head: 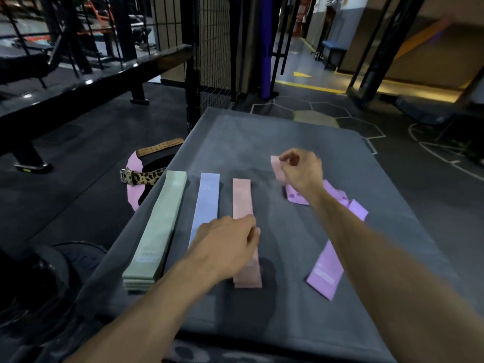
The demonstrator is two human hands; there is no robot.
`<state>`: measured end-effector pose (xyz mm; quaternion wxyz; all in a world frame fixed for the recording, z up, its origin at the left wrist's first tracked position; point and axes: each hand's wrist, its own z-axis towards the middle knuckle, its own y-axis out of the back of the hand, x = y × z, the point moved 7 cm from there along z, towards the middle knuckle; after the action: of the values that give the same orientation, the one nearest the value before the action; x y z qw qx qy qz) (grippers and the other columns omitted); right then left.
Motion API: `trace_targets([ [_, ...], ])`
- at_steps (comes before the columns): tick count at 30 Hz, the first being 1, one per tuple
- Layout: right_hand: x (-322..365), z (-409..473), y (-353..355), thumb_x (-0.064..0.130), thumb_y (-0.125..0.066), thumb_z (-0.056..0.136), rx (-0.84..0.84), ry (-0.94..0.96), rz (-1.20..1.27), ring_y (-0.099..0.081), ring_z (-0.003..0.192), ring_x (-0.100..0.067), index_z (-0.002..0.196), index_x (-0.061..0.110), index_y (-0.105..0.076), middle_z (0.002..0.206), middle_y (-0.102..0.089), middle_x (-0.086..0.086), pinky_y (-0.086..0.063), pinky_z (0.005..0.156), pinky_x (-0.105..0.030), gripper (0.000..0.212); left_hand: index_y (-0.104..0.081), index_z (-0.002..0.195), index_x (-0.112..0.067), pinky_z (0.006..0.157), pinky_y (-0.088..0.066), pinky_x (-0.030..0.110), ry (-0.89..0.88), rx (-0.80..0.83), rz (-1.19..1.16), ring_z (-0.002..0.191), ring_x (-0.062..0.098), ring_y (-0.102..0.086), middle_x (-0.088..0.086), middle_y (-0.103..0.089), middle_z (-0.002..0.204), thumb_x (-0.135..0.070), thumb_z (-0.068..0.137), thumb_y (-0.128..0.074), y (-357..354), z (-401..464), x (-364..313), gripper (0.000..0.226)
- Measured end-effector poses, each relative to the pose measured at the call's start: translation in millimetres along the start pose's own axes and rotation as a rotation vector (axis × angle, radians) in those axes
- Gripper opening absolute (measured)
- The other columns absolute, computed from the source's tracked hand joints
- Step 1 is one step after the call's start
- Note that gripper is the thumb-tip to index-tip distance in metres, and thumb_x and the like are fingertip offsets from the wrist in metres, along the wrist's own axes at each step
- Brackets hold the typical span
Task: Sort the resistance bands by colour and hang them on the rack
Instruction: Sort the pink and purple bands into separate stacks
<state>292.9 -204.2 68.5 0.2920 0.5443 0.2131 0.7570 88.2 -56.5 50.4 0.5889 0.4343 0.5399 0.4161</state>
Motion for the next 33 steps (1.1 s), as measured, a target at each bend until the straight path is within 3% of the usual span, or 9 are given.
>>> trace_targets([
  [5,25.4,-38.0,81.6,0.011,-0.069,0.084,-0.081,-0.092,0.423,-0.062,0.069,-0.014,0.074,0.024,-0.071,0.070,-0.068,0.007,-0.054,0.067,-0.035,0.018,-0.048,0.102,-0.037,0.076,-0.053,0.042,0.017,-0.100,-0.266,0.080,0.023,-0.060,-0.009,-0.066,0.086,-0.033,0.099,-0.044,15.5,-6.3,-2.7,0.006],
  [10,73.9,-95.9,141.0,0.000,-0.064,0.089,0.052,-0.125,0.660,-0.061,0.058,-0.012,0.085,0.018,-0.072,0.074,-0.069,-0.004,-0.051,0.056,-0.025,0.020,-0.056,0.108,-0.033,0.073,-0.051,0.031,-0.015,-0.314,-0.671,0.076,0.007,-0.062,-0.017,-0.064,0.091,-0.025,0.090,-0.069,52.2,-19.0,-6.4,0.023],
  [13,98.7,-129.4,164.8,0.001,-0.064,0.091,0.128,-0.110,0.737,-0.059,0.063,-0.014,0.090,0.017,-0.071,0.077,-0.068,-0.003,-0.051,0.061,-0.030,0.017,-0.056,0.120,-0.032,0.077,-0.052,0.021,-0.102,-0.384,-0.873,0.097,0.003,-0.062,-0.017,-0.063,0.114,-0.031,0.084,-0.080,75.3,-30.8,-21.2,0.043],
  [16,116.6,-160.3,175.7,0.002,-0.065,0.092,0.211,-0.065,0.792,-0.056,0.060,-0.012,0.096,0.015,-0.071,0.075,-0.068,0.000,-0.048,0.058,-0.027,0.015,-0.057,0.125,-0.030,0.087,-0.051,0.021,-0.178,-0.292,-1.088,0.110,0.002,-0.062,-0.015,-0.065,0.123,-0.031,0.083,-0.081,81.6,-44.6,-46.1,0.048],
  [19,119.4,-181.2,168.3,0.006,-0.069,0.090,0.295,-0.093,0.856,-0.056,0.060,-0.015,0.100,0.017,-0.073,0.079,-0.071,-0.002,-0.052,0.057,-0.027,0.016,-0.062,0.123,-0.024,0.096,-0.051,0.029,-0.175,-0.151,-1.261,0.110,0.009,-0.066,-0.010,-0.072,0.116,-0.024,0.089,-0.075,73.3,-52.5,-63.5,0.036],
  [23,95.5,-192.0,147.8,0.015,-0.073,0.088,0.279,-0.201,0.854,-0.054,0.057,-0.010,0.105,0.019,-0.074,0.081,-0.071,-0.003,-0.046,0.052,-0.023,0.018,-0.071,0.109,-0.022,0.079,-0.052,0.029,-0.103,-0.028,-1.406,0.090,0.009,-0.067,-0.008,-0.073,0.093,-0.017,0.102,-0.057,66.1,-60.9,-75.7,0.017],
  [27,67.2,-196.9,133.7,0.009,-0.066,0.093,0.229,-0.407,1.165,-0.043,0.047,-0.004,0.108,0.009,-0.070,0.073,-0.058,0.001,-0.036,0.041,-0.013,0.016,-0.073,0.109,-0.017,0.084,-0.051,0.033,-0.074,-0.030,-1.432,0.092,0.013,-0.066,-0.001,-0.075,0.099,-0.018,0.101,-0.058,63.5,-59.4,-75.2,0.017],
  [30,53.8,-198.2,138.3,0.010,-0.062,0.096,0.209,-0.464,1.305,-0.051,0.053,-0.006,0.108,0.007,-0.070,0.082,-0.060,-0.004,-0.047,0.050,-0.013,0.015,-0.076,0.103,-0.017,0.090,-0.051,0.044,-0.052,-0.025,-1.372,0.096,0.026,-0.066,0.005,-0.075,0.101,-0.018,0.102,-0.058,60.0,-56.2,-74.2,0.018],
  [33,51.5,-197.4,149.2,0.011,-0.056,0.099,0.222,-0.432,1.394,-0.065,0.069,-0.013,0.111,0.003,-0.070,0.089,-0.066,-0.007,-0.058,0.068,-0.018,0.020,-0.074,0.090,-0.016,0.069,-0.046,0.024,-0.059,-0.016,-1.319,0.068,0.007,-0.060,-0.010,-0.067,0.073,-0.014,0.102,-0.056,61.1,-55.3,-78.3,0.022],
])
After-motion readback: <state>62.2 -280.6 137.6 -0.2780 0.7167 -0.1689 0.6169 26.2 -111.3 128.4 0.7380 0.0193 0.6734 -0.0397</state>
